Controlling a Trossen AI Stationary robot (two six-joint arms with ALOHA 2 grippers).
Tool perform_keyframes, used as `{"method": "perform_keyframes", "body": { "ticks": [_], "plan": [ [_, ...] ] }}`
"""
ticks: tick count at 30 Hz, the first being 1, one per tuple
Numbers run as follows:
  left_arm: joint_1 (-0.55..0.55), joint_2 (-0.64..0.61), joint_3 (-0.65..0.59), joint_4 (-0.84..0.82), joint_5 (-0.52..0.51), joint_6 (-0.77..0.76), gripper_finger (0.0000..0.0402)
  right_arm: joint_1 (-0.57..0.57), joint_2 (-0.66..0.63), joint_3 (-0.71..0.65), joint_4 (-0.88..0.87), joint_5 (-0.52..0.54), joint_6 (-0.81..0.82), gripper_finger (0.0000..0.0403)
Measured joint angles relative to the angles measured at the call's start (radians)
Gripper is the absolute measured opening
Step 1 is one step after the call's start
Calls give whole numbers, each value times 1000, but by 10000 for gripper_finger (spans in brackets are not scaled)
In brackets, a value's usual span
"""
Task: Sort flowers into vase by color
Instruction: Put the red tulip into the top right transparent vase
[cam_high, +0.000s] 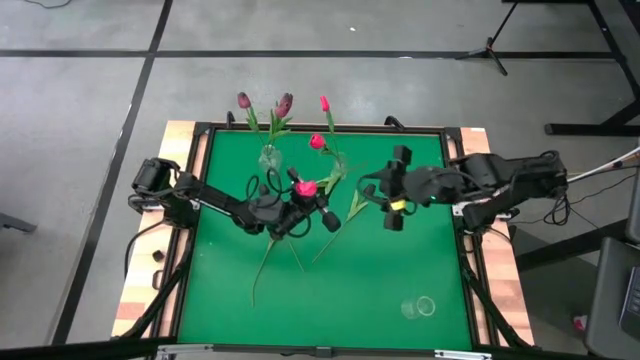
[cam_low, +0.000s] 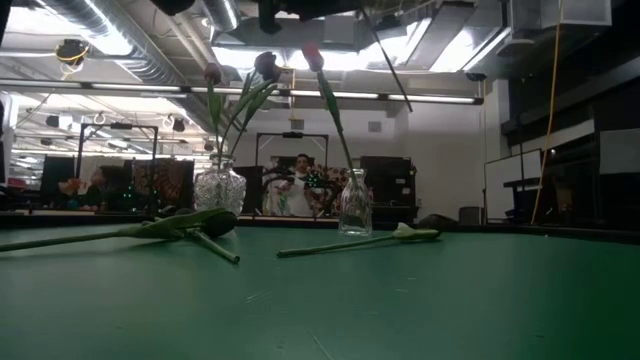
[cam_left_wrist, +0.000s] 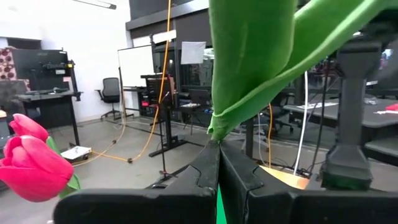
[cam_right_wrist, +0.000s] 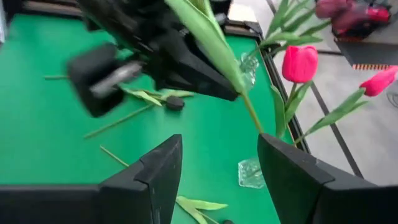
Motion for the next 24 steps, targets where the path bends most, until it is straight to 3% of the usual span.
{"method": "perform_keyframes", "body": {
  "ticks": [11,24],
  "plan": [
    [-30,0,0,20,0,1,0,-112,51,0,3,-161,-59,209],
    [-61,-1,0,31,0,1,0,-146,80,0,7,-154,-120,209]
  ]
}}
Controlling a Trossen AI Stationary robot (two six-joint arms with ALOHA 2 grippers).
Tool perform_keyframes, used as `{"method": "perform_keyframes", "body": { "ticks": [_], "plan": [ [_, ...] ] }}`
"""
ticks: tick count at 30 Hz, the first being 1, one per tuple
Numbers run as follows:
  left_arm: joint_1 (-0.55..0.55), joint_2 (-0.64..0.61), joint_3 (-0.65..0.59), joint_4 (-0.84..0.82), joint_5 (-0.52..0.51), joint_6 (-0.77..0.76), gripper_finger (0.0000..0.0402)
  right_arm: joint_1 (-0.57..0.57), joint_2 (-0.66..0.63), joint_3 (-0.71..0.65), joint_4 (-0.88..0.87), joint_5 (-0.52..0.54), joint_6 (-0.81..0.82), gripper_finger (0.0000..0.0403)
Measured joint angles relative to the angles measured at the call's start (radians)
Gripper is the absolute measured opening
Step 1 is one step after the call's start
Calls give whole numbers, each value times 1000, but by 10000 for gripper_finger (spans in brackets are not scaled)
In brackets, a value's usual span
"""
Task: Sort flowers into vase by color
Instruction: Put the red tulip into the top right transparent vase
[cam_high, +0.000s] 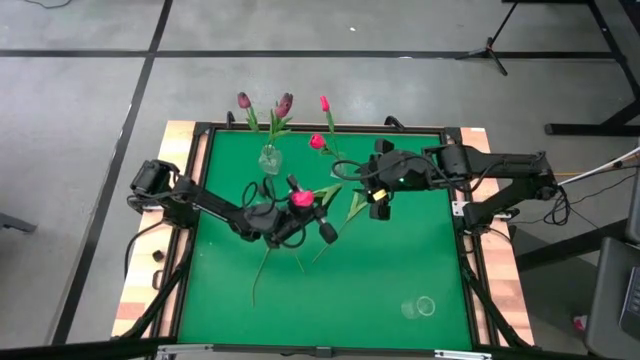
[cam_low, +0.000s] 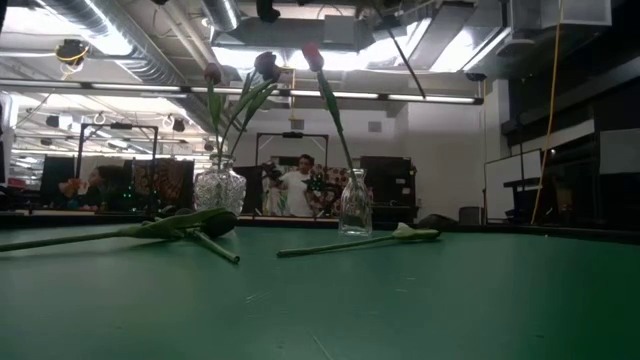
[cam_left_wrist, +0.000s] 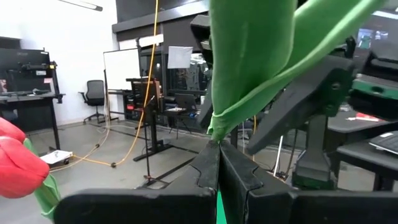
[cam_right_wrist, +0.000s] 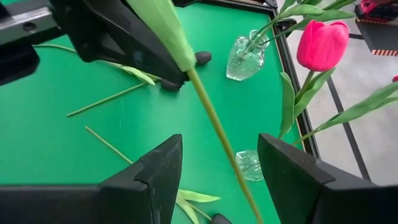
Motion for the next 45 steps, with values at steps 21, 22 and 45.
{"method": "perform_keyframes", "body": {
  "ticks": [21,22,45],
  "plan": [
    [-16,0,13,31,0,0,0,-10,49,0,-10,-27,-36,209],
    [-17,0,13,31,1,0,0,-10,53,0,-9,-24,-41,209],
    [-33,0,12,28,35,52,0,-9,58,0,-4,-9,-43,10]
  ]
}}
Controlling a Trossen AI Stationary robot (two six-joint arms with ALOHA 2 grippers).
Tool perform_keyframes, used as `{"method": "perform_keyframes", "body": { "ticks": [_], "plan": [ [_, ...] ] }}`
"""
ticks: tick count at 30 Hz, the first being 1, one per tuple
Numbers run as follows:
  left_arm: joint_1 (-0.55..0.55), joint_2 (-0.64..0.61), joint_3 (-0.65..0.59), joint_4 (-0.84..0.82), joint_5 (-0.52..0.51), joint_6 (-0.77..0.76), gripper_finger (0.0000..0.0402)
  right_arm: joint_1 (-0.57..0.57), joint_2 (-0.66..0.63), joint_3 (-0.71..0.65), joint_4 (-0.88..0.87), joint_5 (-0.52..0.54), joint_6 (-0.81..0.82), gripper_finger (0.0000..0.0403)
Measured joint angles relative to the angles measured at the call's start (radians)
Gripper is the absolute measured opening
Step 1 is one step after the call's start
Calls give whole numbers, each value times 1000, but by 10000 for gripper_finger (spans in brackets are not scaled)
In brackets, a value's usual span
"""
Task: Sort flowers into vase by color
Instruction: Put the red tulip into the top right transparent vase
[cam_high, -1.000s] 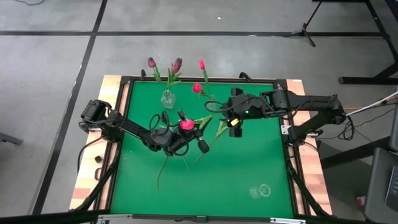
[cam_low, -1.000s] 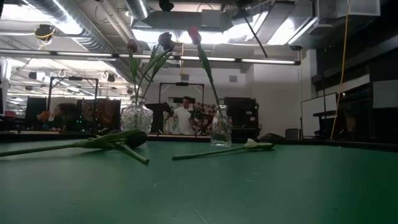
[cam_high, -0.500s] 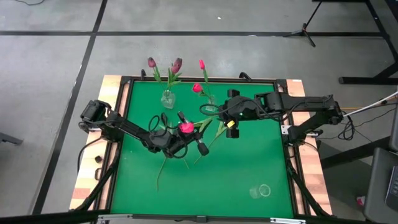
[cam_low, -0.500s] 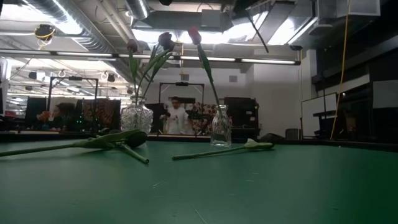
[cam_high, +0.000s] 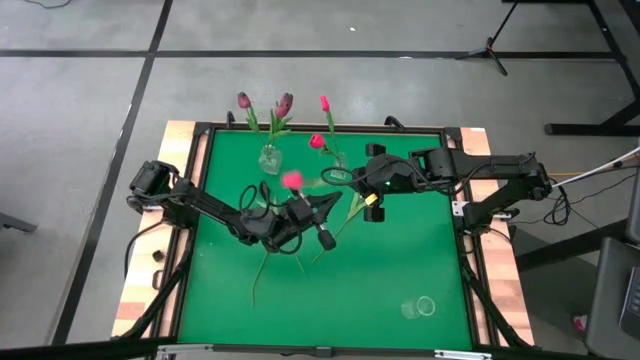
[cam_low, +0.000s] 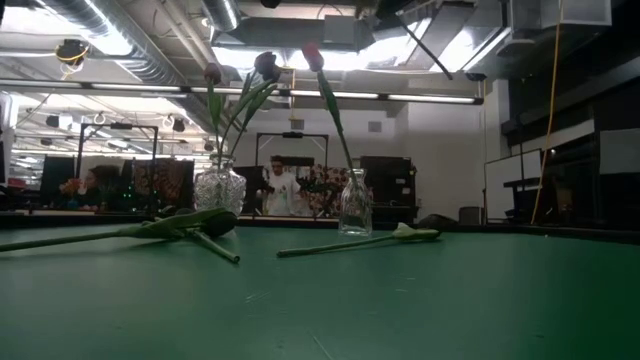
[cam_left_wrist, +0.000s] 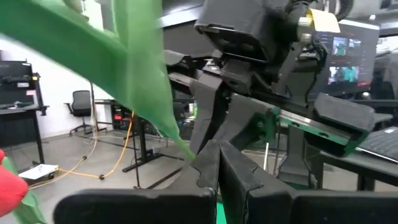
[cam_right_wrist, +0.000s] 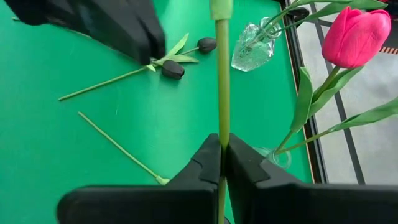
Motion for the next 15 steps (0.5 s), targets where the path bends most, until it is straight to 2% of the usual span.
{"method": "perform_keyframes", "body": {
  "ticks": [5,12,13,15],
  "plan": [
    [0,0,0,-19,5,-20,0,0,0,0,2,1,2,14],
    [9,-7,0,-116,46,-204,0,0,0,0,3,1,3,8],
    [9,-13,0,-132,35,-217,0,0,0,0,4,1,3,11],
    [1,-18,0,-148,-50,-221,0,0,0,0,3,2,3,15]
  ]
}}
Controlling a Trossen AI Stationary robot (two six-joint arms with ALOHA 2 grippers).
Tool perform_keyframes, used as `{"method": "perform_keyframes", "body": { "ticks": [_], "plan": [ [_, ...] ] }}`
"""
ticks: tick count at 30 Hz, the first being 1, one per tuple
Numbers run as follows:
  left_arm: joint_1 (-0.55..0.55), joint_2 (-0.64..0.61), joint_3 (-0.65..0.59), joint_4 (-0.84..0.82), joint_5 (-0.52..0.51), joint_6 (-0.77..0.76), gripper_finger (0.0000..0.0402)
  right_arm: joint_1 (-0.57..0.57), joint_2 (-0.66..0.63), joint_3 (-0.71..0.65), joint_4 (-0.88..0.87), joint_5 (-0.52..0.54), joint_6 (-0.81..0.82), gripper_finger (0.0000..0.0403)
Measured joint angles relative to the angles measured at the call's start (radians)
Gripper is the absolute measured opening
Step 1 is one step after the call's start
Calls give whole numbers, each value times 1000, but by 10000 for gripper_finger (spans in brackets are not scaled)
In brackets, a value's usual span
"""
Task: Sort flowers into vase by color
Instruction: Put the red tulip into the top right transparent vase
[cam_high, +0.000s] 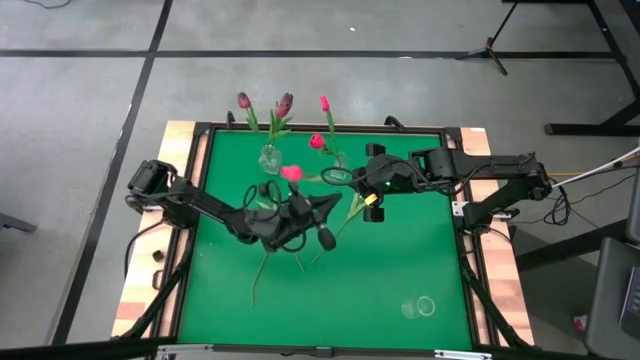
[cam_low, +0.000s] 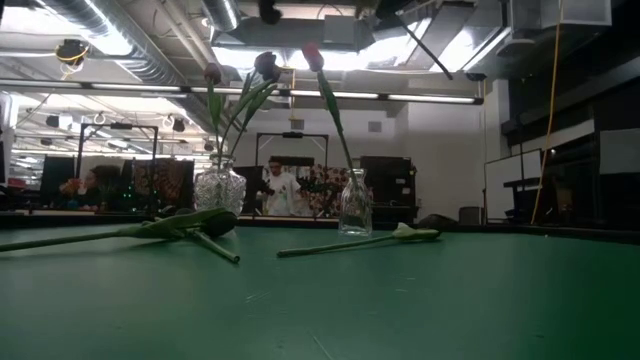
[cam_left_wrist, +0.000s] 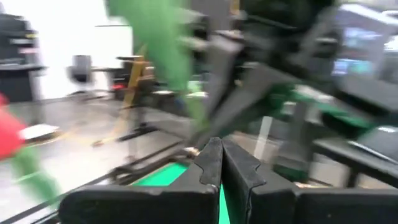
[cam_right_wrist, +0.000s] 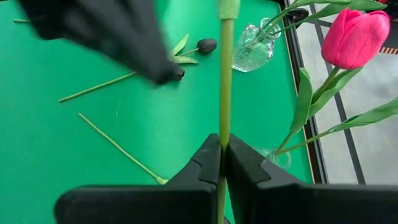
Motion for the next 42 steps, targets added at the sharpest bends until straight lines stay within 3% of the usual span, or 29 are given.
{"method": "perform_keyframes", "body": {
  "ticks": [5,20,27,31,36,38,42],
  "plan": [
    [-32,-7,0,74,-268,12,0,0,0,0,0,0,0,7],
    [-123,-26,0,284,-601,155,0,0,0,0,0,1,18,10],
    [-128,-64,0,299,-518,103,0,0,0,0,24,0,18,14],
    [-124,-64,0,267,-374,77,0,0,0,0,45,-1,18,16],
    [-71,-63,0,160,-170,-60,0,0,0,0,47,-1,18,13],
    [-67,-64,0,123,-187,-102,0,0,0,0,47,-1,18,14],
    [-105,-63,0,157,-330,-176,0,0,0,0,47,-1,18,15]
  ]
}}
